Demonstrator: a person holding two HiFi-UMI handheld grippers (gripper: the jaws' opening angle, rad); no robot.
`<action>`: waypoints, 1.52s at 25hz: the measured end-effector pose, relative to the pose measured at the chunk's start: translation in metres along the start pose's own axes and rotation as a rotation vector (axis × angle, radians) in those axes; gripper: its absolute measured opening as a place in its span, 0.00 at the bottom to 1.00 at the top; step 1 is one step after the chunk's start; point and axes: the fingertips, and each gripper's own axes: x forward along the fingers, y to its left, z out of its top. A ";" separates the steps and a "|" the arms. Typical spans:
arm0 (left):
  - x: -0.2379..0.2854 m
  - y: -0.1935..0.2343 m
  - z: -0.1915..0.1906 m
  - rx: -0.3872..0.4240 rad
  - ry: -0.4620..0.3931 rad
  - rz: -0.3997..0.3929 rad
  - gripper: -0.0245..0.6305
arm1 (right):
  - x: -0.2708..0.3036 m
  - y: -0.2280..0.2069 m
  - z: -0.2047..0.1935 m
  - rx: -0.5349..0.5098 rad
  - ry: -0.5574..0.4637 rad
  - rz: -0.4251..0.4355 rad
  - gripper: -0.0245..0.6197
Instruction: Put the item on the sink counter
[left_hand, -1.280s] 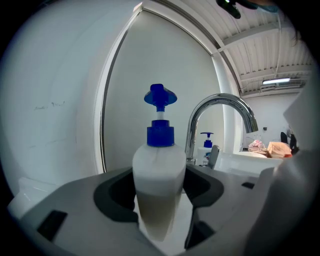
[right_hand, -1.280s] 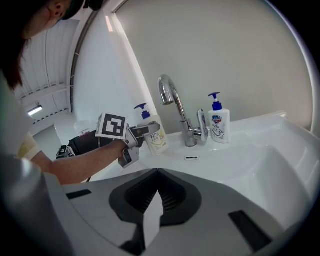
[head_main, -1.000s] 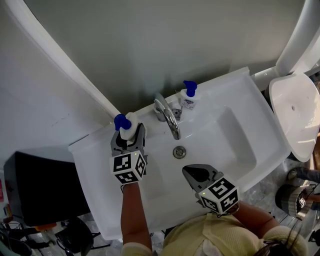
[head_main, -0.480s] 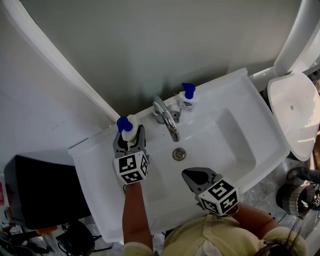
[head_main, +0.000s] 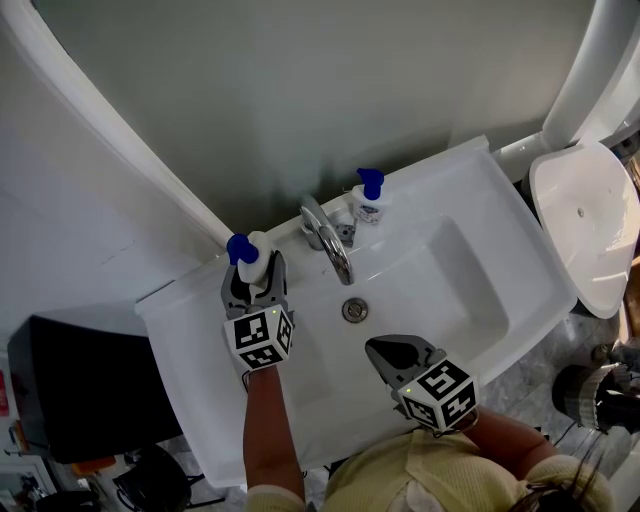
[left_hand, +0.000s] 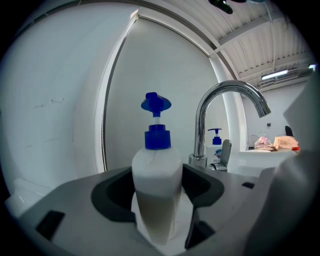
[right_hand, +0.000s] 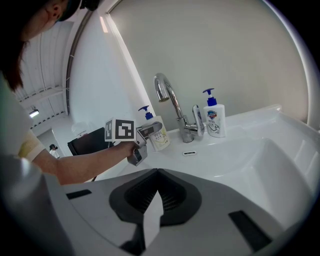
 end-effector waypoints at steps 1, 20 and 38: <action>0.000 0.000 0.000 0.002 0.002 -0.001 0.50 | -0.001 0.000 0.000 0.001 -0.001 -0.002 0.07; -0.031 0.001 0.020 -0.023 -0.049 0.026 0.54 | -0.013 0.011 -0.005 -0.020 -0.007 -0.016 0.07; -0.116 -0.017 0.016 -0.105 -0.037 -0.014 0.54 | -0.025 0.038 -0.003 -0.059 -0.045 -0.023 0.07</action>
